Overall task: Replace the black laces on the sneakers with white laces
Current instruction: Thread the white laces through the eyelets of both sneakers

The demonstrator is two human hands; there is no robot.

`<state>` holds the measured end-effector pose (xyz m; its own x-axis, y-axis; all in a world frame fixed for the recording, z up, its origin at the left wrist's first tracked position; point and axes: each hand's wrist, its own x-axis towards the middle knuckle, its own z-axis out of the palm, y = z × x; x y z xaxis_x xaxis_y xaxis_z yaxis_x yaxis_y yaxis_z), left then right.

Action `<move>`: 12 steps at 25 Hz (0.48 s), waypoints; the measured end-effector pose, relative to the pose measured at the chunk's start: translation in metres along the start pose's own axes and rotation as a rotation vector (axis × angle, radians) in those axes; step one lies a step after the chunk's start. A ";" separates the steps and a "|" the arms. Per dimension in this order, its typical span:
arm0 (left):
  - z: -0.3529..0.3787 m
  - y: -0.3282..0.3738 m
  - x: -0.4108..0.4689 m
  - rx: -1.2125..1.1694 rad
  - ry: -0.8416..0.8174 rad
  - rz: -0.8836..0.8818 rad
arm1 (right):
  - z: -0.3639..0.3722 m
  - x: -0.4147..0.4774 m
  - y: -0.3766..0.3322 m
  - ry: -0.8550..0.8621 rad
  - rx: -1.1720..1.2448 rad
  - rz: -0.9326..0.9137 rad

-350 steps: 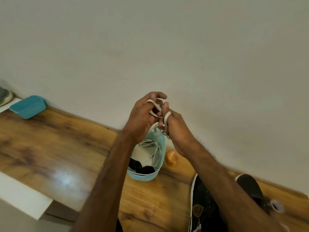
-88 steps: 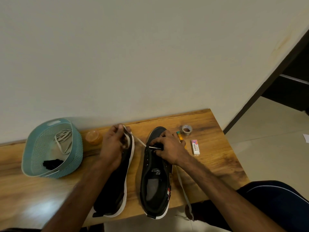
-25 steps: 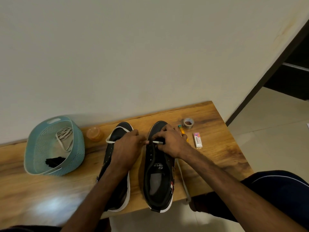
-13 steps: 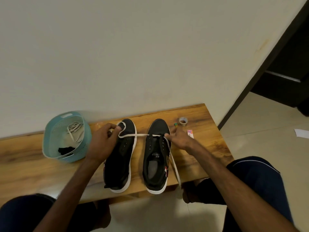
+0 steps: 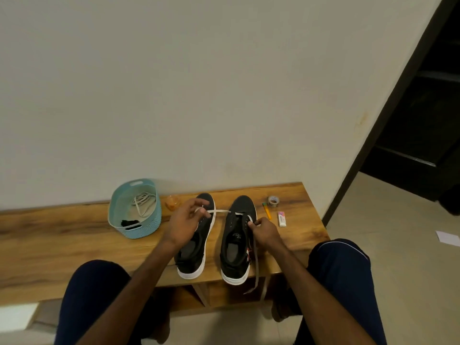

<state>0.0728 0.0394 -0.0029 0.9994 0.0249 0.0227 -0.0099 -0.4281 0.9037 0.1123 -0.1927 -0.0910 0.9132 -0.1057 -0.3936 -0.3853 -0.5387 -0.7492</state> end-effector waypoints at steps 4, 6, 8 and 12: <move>0.032 -0.012 0.000 0.351 -0.072 0.025 | 0.007 0.010 -0.003 0.165 -0.110 -0.111; 0.056 -0.021 0.005 0.467 -0.131 0.015 | 0.012 0.019 -0.002 0.172 -0.182 -0.150; 0.081 -0.034 0.009 0.546 -0.186 0.011 | 0.015 0.028 0.000 0.169 -0.231 -0.182; 0.117 -0.055 0.013 0.725 -0.243 -0.086 | 0.004 0.044 0.003 0.100 0.044 -0.062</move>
<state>0.0903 -0.0420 -0.1022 0.9754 -0.0786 -0.2057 0.0080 -0.9209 0.3897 0.1506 -0.1958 -0.1130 0.9432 -0.1577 -0.2923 -0.3313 -0.5097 -0.7940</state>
